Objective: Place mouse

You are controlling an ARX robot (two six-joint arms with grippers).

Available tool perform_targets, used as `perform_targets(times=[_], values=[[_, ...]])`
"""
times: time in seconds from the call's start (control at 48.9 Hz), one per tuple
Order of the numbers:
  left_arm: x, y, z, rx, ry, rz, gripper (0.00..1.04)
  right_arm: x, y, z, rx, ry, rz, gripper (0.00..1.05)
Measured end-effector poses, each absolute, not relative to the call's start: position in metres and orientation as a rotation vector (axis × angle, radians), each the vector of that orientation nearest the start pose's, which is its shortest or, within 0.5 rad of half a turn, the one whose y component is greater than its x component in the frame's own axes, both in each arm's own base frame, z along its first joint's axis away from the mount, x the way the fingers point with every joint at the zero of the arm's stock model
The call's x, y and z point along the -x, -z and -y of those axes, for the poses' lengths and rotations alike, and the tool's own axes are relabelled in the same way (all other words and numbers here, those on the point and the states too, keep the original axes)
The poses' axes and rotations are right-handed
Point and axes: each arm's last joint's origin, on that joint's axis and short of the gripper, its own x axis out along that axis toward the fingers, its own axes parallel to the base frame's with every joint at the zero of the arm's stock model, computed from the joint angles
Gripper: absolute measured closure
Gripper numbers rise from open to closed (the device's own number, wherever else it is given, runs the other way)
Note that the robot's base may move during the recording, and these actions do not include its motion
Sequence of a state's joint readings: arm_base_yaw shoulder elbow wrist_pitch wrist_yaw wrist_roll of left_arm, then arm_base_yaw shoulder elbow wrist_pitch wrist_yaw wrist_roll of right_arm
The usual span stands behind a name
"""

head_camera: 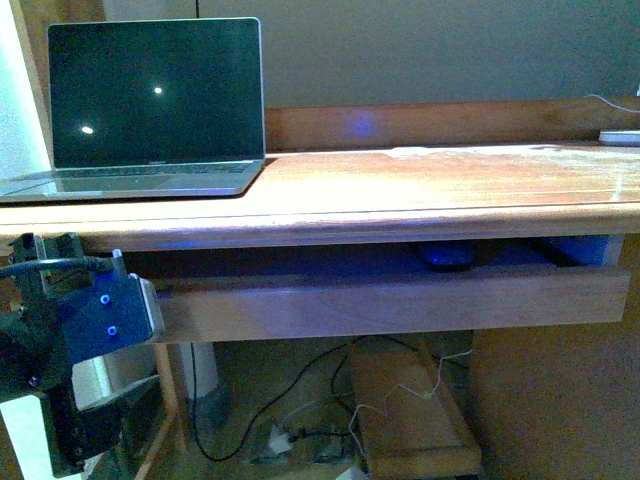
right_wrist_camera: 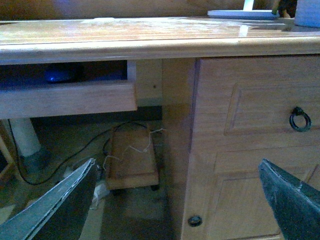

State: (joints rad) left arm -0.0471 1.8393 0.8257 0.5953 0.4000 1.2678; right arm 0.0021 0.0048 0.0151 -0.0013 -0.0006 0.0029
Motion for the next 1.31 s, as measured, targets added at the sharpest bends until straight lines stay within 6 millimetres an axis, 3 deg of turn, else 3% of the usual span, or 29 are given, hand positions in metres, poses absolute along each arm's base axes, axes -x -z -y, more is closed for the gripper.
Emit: perform_targets(times=[0.143, 0.328, 0.635, 0.901, 1.126, 1.31], values=[[-0.34, -0.157, 0.026, -1.056, 0.776, -0.231, 0.08, -0.097, -0.168, 0.0, -0.003, -0.003, 0.009, 0.07], [-0.313, -0.167, 0.029, -0.936, 0.879, -0.292, 0.08, -0.097, -0.168, 0.0, -0.003, -0.003, 0.009, 0.07], [-0.26, -0.176, 0.056, -0.673, 1.025, -0.311, 0.08, -0.097, -0.168, 0.0, -0.003, -0.003, 0.009, 0.07], [-0.221, -0.196, 0.077, -0.211, 1.11, -0.392, 0.08, -0.097, -0.168, 0.0, -0.003, -0.003, 0.009, 0.07], [-0.22, -0.24, 0.072, 0.038, 0.843, -0.279, 0.08, -0.097, -0.168, 0.0, -0.003, -0.003, 0.009, 0.07], [-0.208, -0.261, 0.058, 0.097, 0.444, -0.23, 0.08, -0.097, -0.168, 0.0, -0.003, -0.003, 0.009, 0.07]])
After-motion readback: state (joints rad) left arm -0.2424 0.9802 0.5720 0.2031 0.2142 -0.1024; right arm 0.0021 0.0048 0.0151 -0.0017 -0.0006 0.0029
